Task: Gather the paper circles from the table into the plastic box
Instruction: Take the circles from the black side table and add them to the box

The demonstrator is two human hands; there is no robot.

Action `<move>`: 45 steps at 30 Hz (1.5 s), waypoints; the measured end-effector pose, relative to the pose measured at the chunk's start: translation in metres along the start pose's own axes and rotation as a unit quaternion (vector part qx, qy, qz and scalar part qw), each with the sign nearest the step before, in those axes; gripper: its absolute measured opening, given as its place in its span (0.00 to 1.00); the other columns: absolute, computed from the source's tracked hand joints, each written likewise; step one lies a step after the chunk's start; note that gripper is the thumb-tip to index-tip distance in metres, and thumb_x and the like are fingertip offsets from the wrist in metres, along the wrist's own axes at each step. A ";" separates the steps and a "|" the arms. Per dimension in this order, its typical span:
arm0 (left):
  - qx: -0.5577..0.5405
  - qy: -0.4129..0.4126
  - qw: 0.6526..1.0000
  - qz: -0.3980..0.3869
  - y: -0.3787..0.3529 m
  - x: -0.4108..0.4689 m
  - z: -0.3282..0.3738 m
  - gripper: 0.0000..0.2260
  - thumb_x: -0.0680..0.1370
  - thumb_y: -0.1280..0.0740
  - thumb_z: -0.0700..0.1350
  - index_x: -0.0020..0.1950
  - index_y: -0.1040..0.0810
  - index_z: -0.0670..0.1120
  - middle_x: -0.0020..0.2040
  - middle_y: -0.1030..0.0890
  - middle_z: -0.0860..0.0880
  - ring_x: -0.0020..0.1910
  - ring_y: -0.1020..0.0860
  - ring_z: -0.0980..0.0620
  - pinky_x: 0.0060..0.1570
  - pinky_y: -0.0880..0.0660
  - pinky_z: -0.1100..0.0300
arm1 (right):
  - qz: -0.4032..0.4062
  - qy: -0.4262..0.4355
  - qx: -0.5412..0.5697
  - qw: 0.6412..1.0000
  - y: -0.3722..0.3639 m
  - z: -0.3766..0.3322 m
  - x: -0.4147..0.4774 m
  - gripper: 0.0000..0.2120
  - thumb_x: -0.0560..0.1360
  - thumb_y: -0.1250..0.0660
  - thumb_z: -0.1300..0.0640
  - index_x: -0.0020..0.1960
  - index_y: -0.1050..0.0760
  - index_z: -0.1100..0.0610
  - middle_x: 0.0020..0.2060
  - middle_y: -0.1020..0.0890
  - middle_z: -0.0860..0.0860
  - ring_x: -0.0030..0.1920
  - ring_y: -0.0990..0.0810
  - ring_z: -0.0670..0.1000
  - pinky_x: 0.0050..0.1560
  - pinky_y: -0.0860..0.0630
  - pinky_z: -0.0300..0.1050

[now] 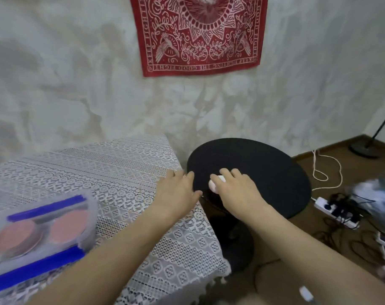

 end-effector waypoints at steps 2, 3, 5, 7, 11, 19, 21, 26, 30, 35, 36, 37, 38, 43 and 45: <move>-0.009 -0.007 1.000 -0.014 -0.012 0.011 0.014 0.27 0.81 0.42 0.62 0.75 0.35 0.49 0.68 0.26 0.45 0.66 0.30 0.41 0.60 0.27 0.47 | -0.012 -0.010 0.001 1.000 -0.015 0.012 0.000 0.16 0.78 0.35 0.58 0.65 0.28 0.54 0.57 0.24 0.54 0.52 0.24 0.58 0.43 0.28 0.50; -0.013 -0.012 1.000 -0.018 -0.017 0.015 0.020 0.27 0.81 0.42 0.62 0.75 0.35 0.49 0.68 0.27 0.45 0.66 0.30 0.41 0.59 0.27 0.47 | -0.019 -0.015 0.000 1.000 -0.022 0.017 0.001 0.13 0.77 0.34 0.57 0.62 0.26 0.53 0.54 0.23 0.54 0.49 0.24 0.57 0.41 0.28 0.50; -0.024 -0.029 0.999 -0.016 -0.025 0.020 0.031 0.24 0.81 0.42 0.61 0.74 0.33 0.51 0.66 0.26 0.47 0.65 0.29 0.42 0.59 0.26 0.48 | -0.031 -0.023 0.009 0.999 -0.031 0.022 0.002 0.10 0.76 0.30 0.53 0.55 0.26 0.53 0.46 0.23 0.53 0.42 0.25 0.56 0.36 0.26 0.50; -0.027 -0.048 0.998 0.000 -0.030 0.024 0.038 0.20 0.82 0.43 0.60 0.71 0.28 0.53 0.63 0.24 0.48 0.61 0.28 0.44 0.56 0.25 0.50 | -0.026 -0.014 0.036 0.999 -0.032 0.023 0.004 0.10 0.78 0.34 0.51 0.57 0.27 0.53 0.44 0.22 0.53 0.42 0.25 0.57 0.38 0.26 0.51; -0.035 -0.057 0.998 0.015 -0.031 0.029 0.042 0.18 0.82 0.42 0.58 0.66 0.23 0.53 0.61 0.22 0.50 0.59 0.27 0.46 0.55 0.27 0.54 | -0.032 -0.026 0.125 0.991 -0.032 0.032 0.011 0.14 0.82 0.43 0.51 0.65 0.29 0.51 0.54 0.22 0.54 0.53 0.27 0.57 0.49 0.25 0.52; -0.010 -0.076 0.997 0.027 -0.033 0.017 0.038 0.15 0.83 0.43 0.56 0.63 0.23 0.51 0.58 0.22 0.50 0.53 0.27 0.46 0.50 0.25 0.51 | -0.144 -0.110 0.252 0.950 -0.043 0.041 0.029 0.19 0.78 0.34 0.49 0.67 0.30 0.54 0.60 0.25 0.55 0.57 0.24 0.58 0.53 0.25 0.51; -0.016 -0.074 0.997 0.030 -0.032 0.013 0.038 0.15 0.83 0.42 0.55 0.66 0.24 0.51 0.59 0.22 0.50 0.53 0.27 0.45 0.48 0.25 0.52 | -0.176 -0.142 0.288 0.931 -0.045 0.044 0.030 0.18 0.76 0.32 0.50 0.63 0.29 0.55 0.57 0.24 0.54 0.54 0.23 0.56 0.49 0.25 0.49; -0.029 -0.066 0.997 0.041 -0.029 0.002 0.038 0.16 0.84 0.44 0.55 0.68 0.26 0.52 0.61 0.24 0.49 0.54 0.27 0.45 0.49 0.25 0.52 | -0.187 -0.168 0.339 0.906 -0.042 0.036 0.026 0.18 0.76 0.33 0.57 0.63 0.34 0.56 0.56 0.25 0.56 0.53 0.24 0.56 0.44 0.27 0.48; -0.099 -0.038 0.993 0.046 -0.025 -0.021 0.024 0.16 0.83 0.41 0.56 0.69 0.25 0.53 0.63 0.24 0.50 0.58 0.26 0.46 0.51 0.26 0.55 | -0.162 -0.180 0.406 0.881 -0.038 0.021 0.016 0.14 0.77 0.31 0.58 0.59 0.32 0.53 0.56 0.24 0.54 0.54 0.23 0.56 0.51 0.23 0.53; -0.365 0.081 0.926 0.052 -0.021 -0.093 -0.038 0.13 0.83 0.39 0.55 0.66 0.23 0.57 0.49 0.20 0.58 0.46 0.21 0.61 0.40 0.26 0.63 | -0.139 -0.126 0.568 0.802 -0.018 -0.061 -0.008 0.09 0.75 0.29 0.60 0.55 0.23 0.53 0.53 0.20 0.52 0.53 0.19 0.56 0.42 0.21 0.48; -0.430 0.116 0.894 0.052 -0.022 -0.114 -0.054 0.12 0.82 0.37 0.53 0.65 0.23 0.57 0.50 0.18 0.58 0.46 0.20 0.62 0.38 0.26 0.67 | -0.145 -0.109 0.593 0.784 -0.013 -0.087 -0.013 0.09 0.76 0.30 0.60 0.55 0.23 0.53 0.53 0.20 0.52 0.53 0.18 0.56 0.40 0.21 0.47; -0.485 0.149 0.860 0.054 -0.024 -0.134 -0.070 0.09 0.82 0.36 0.50 0.63 0.24 0.56 0.52 0.18 0.57 0.45 0.19 0.62 0.37 0.25 0.69 | -0.154 -0.094 0.610 0.771 -0.008 -0.113 -0.020 0.09 0.77 0.31 0.60 0.56 0.24 0.52 0.53 0.20 0.52 0.53 0.18 0.55 0.40 0.21 0.45; -0.526 0.176 0.830 0.060 -0.025 -0.154 -0.084 0.08 0.82 0.36 0.47 0.61 0.23 0.54 0.52 0.17 0.56 0.44 0.18 0.62 0.36 0.25 0.69 | -0.164 -0.077 0.621 0.763 -0.004 -0.139 -0.026 0.08 0.78 0.32 0.59 0.56 0.25 0.51 0.53 0.20 0.51 0.52 0.19 0.54 0.40 0.21 0.44; -0.475 0.196 0.852 0.100 -0.011 -0.237 -0.150 0.06 0.83 0.37 0.51 0.56 0.22 0.54 0.43 0.17 0.56 0.39 0.19 0.60 0.37 0.25 0.62 | -0.152 0.019 0.574 0.805 0.011 -0.247 -0.046 0.08 0.80 0.35 0.53 0.58 0.29 0.48 0.49 0.21 0.47 0.49 0.21 0.48 0.52 0.22 0.53; -0.396 0.184 0.891 0.120 -0.001 -0.260 -0.173 0.09 0.82 0.40 0.57 0.54 0.23 0.55 0.41 0.18 0.58 0.40 0.20 0.59 0.39 0.25 0.60 | -0.082 0.087 0.503 0.856 0.027 -0.273 -0.047 0.04 0.81 0.37 0.50 0.55 0.29 0.47 0.47 0.21 0.44 0.46 0.23 0.45 0.48 0.25 0.49</move>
Point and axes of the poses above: each hand's wrist, its own x-axis towards the middle knuckle, its own y-axis out of the back of the hand, z = x × y, the point moved 8 cm from there along x, towards the middle knuckle
